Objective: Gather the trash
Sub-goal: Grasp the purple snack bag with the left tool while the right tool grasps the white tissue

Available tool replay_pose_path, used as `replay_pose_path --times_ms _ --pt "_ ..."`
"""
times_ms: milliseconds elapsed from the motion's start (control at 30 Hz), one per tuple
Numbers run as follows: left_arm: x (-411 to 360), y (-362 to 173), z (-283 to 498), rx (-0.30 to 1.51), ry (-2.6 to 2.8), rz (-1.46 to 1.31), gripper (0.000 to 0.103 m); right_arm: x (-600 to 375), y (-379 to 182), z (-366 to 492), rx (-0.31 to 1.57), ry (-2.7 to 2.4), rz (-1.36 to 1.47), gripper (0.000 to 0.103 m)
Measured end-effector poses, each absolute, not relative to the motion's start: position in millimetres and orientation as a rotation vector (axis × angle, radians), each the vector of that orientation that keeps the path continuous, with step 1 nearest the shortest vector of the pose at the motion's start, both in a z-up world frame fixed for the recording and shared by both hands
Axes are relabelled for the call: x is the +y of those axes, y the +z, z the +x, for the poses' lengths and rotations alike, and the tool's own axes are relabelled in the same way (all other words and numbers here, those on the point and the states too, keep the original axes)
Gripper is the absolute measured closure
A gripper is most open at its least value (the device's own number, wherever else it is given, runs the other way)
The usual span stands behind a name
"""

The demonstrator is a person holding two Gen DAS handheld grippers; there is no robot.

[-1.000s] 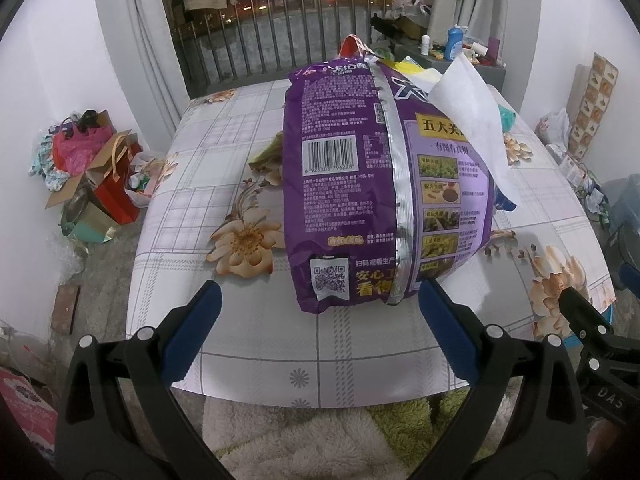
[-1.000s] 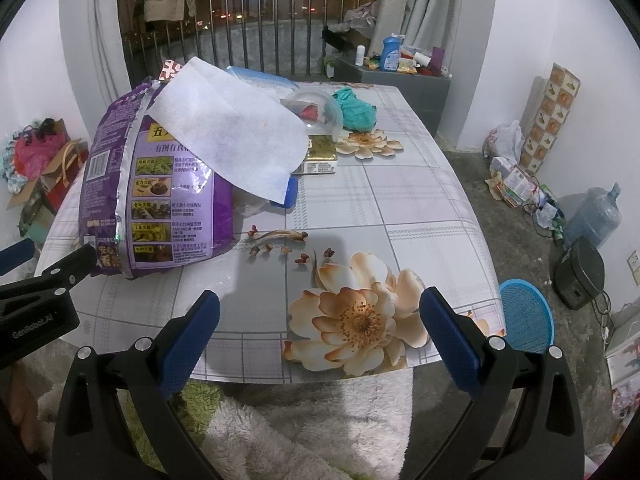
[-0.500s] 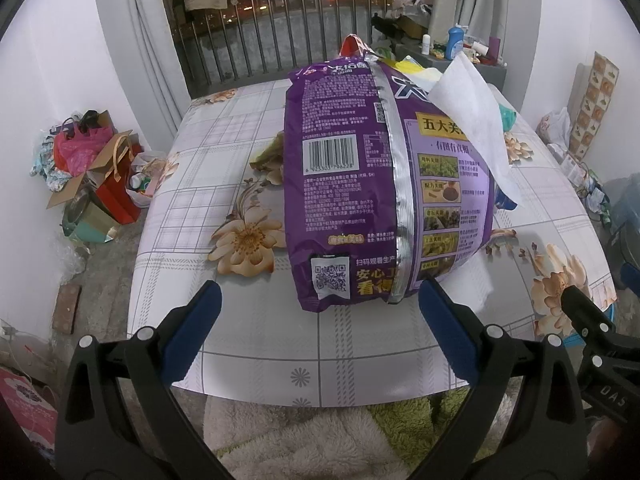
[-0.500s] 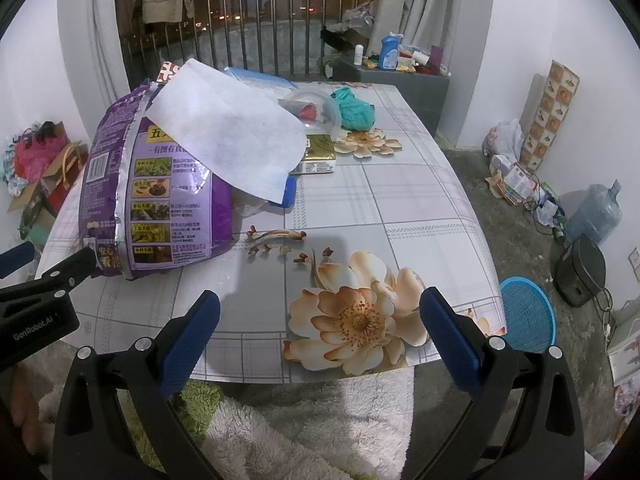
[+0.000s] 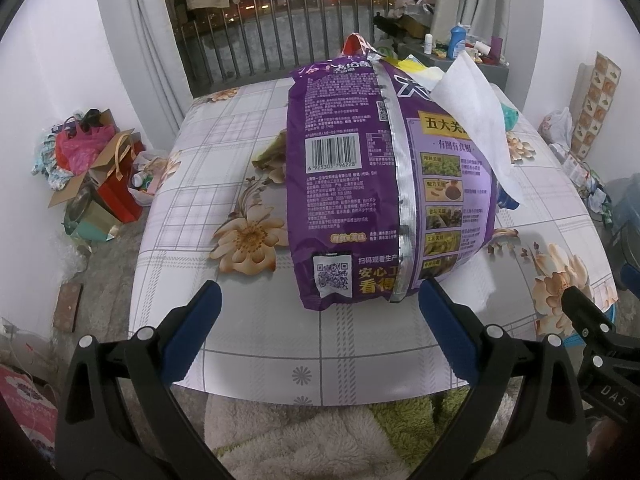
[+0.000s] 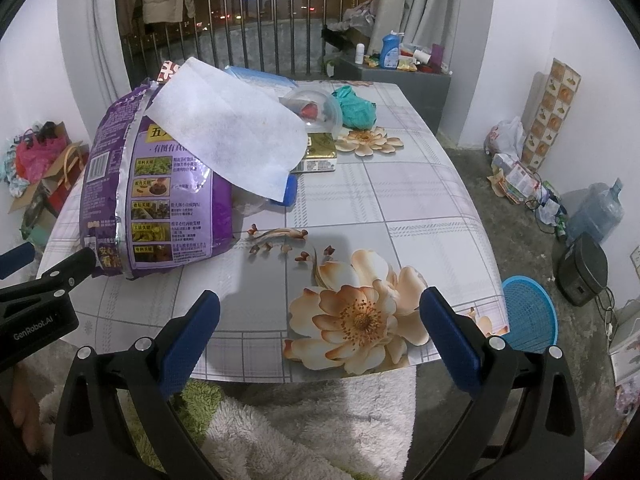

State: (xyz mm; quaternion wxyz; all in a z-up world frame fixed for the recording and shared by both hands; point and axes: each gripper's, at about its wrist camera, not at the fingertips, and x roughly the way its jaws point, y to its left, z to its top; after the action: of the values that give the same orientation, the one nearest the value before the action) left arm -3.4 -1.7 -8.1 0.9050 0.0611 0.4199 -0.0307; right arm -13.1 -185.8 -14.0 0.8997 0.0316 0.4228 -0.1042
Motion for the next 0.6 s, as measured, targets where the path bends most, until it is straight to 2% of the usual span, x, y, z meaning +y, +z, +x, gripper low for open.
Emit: replay_pose_path --times_ms 400,600 --pt "10.6 -4.1 -0.3 0.85 -0.055 0.086 0.009 -184.0 -17.5 -7.7 0.867 -0.204 0.053 0.005" --pt "26.0 5.4 11.9 0.803 -0.103 0.053 0.009 -187.9 -3.6 3.7 0.769 -0.179 0.045 0.005"
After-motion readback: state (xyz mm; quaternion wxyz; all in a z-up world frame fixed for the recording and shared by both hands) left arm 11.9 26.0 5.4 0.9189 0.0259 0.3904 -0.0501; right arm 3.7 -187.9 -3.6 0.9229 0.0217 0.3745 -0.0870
